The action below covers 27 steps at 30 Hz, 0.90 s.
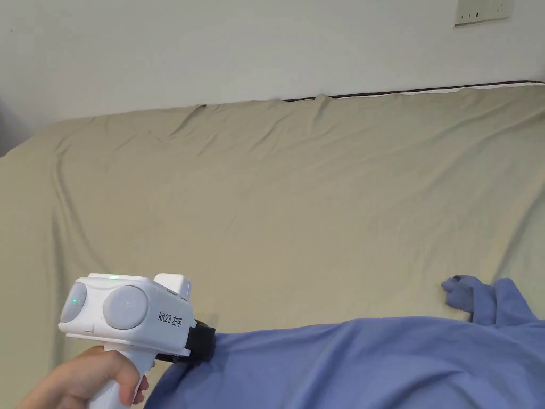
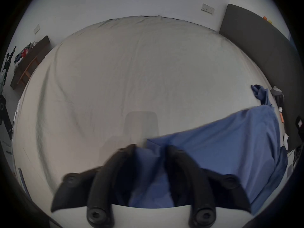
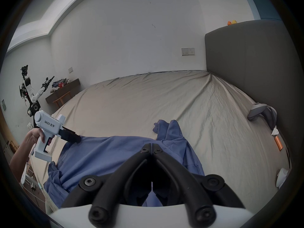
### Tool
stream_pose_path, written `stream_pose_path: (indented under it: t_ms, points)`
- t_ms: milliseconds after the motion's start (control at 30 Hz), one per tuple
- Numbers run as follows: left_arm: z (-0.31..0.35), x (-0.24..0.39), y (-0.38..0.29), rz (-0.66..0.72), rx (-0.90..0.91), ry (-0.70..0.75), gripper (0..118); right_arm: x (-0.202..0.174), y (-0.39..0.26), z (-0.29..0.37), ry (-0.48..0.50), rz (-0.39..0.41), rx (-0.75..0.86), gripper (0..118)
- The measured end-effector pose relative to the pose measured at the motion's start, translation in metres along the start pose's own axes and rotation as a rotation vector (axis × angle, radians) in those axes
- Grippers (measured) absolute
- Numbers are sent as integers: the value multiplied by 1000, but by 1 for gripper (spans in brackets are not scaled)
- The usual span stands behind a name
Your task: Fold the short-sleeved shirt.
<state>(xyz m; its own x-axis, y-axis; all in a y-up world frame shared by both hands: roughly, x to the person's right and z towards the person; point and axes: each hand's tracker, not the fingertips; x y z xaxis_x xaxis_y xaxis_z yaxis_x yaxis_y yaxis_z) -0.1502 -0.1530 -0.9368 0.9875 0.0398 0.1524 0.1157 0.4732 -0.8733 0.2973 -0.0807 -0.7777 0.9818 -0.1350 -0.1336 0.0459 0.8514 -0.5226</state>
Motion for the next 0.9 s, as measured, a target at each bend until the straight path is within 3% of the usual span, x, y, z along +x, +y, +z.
stream_pose_path:
  t_ms: [167,267,333,367,433,467,600,800,900]
  points:
    - [-2,10,-7,-48,-10,-10,8,2,3,4,10,-10,6,0]
    - [-4,9,-12,-47,-21,-102,8,6,6,4,5,-20,16,0]
    - [-10,12,-15,-41,-5,-64,8,14,9,-4,0,-36,6,2]
    - [-9,12,-17,-31,8,-61,8,19,11,-10,1,-45,-12,20]
    - [-9,14,-21,-21,27,-49,8,33,16,-35,2,-59,-130,90]
    - [-10,14,-23,-33,40,-48,8,39,17,-47,-26,-48,-179,117]
    - [-9,16,-28,14,75,-44,7,60,26,-97,-74,35,-272,113]
    - [-9,32,-28,-52,71,8,7,84,25,-164,-98,25,-391,110]
    - [-9,35,-26,-65,69,17,7,92,23,-188,-73,-4,-430,91]
